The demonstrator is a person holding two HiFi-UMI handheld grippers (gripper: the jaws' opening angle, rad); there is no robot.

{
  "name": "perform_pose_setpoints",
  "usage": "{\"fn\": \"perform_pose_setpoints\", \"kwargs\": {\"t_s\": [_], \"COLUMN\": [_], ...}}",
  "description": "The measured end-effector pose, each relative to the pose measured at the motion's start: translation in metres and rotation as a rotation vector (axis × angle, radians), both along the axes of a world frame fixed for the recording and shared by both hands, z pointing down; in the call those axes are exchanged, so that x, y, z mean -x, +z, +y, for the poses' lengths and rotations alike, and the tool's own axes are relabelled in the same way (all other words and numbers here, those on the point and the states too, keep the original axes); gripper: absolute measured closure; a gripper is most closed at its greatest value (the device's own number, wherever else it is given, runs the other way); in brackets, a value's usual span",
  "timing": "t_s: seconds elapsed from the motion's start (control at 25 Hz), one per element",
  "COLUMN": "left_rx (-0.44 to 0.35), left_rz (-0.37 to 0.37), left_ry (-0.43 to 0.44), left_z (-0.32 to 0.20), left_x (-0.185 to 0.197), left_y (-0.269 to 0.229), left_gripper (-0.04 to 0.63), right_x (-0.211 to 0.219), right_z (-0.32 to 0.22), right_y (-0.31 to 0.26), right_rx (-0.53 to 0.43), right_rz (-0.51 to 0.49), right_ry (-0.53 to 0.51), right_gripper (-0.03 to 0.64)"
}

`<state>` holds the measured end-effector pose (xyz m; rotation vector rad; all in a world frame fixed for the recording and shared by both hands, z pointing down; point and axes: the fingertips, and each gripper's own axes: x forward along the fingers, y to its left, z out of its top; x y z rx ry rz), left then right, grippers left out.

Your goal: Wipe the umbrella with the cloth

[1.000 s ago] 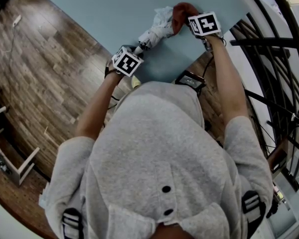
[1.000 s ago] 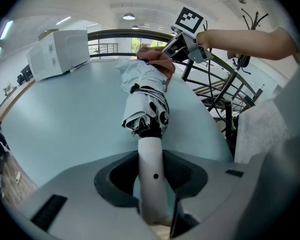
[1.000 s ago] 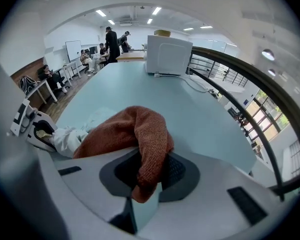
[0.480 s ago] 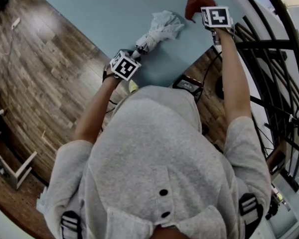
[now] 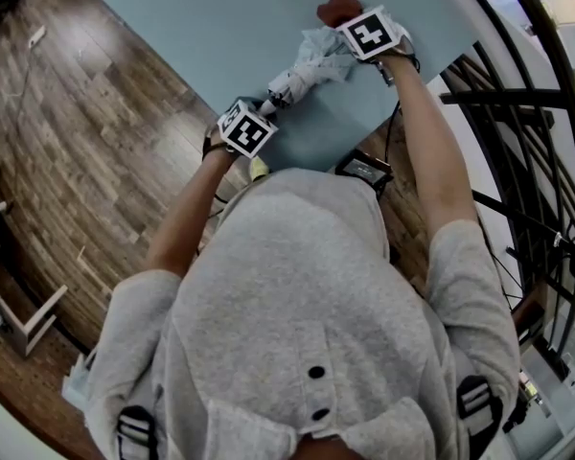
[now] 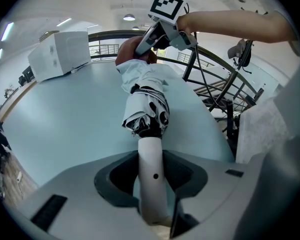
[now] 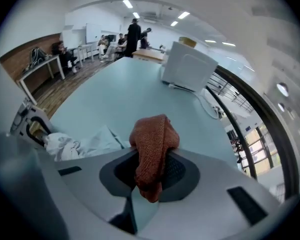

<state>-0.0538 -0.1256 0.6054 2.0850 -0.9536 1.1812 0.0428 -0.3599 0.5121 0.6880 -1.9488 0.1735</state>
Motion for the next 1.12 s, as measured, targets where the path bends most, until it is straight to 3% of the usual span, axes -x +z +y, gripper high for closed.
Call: {"fn": "perform_pose_setpoints", "kwargs": {"t_s": [0.08, 0.24, 0.4, 0.92, 1.0, 1.12], "left_rx": [-0.003, -0.015, -0.004, -0.002, 0.005, 0.013], "left_rz": [0.003, -0.005, 0.001, 0.004, 0.015, 0.094], "left_ry": [0.002, 0.001, 0.001, 0.006, 0.012, 0.012], "left_z": [0.000, -0.003, -0.001, -0.003, -0.003, 0.006], "left_x": [-0.002, 0.003, 0.002, 0.002, 0.003, 0.001], "left_y": [-0.001, -0.004, -0.003, -0.003, -0.002, -0.002], "left_gripper": [0.437, 0.437, 0.437, 0.437, 0.437, 0.414], "right_x": [0.006, 0.026, 0.023, 0.043, 0.044, 0.058], "right_z": [0.011, 0.018, 0.023, 0.054, 0.060, 0.070], "right_y": [0.014, 0.018, 0.021, 0.024, 0.018, -0.027], "right_rx": [0.008, 0.006, 0.041, 0.119, 0.131, 0.075], "right_rz": [0.078, 0.095, 0.140, 0.120, 0.081, -0.148], "right_ry": [-0.058, -0.131, -0.139, -0.188, -0.171, -0.121], "right_gripper": [0.543, 0.543, 0.545, 0.545, 0.545, 0.545]}}
